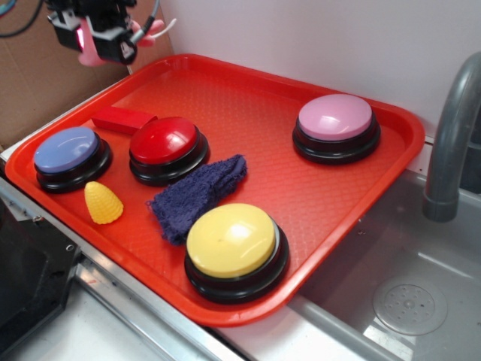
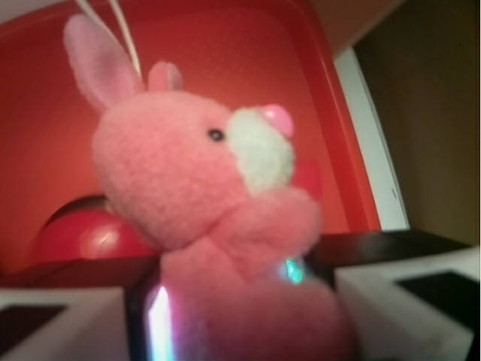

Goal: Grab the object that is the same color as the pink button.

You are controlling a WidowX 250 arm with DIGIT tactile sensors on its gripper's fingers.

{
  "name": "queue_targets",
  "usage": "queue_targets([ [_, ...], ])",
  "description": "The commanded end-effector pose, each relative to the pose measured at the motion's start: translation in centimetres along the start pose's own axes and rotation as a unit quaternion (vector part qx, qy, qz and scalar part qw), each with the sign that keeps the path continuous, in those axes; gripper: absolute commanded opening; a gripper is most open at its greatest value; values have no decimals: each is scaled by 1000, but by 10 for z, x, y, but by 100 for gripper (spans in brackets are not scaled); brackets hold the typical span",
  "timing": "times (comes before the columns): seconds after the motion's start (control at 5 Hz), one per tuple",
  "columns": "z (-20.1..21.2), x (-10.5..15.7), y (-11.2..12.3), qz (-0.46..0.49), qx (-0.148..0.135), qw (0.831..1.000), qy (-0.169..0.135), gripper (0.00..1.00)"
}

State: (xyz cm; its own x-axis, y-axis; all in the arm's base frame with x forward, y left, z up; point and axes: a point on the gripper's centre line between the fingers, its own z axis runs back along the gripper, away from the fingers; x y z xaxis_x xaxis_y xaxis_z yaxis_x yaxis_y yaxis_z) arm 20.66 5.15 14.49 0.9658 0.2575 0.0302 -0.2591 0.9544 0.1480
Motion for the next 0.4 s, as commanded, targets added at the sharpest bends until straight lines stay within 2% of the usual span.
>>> queue_targets([
  [0.0, 72, -28, -37, -77, -34, 996, -24, 0],
  [0.2, 77, -35, -35, -79, -10, 996, -38, 0],
])
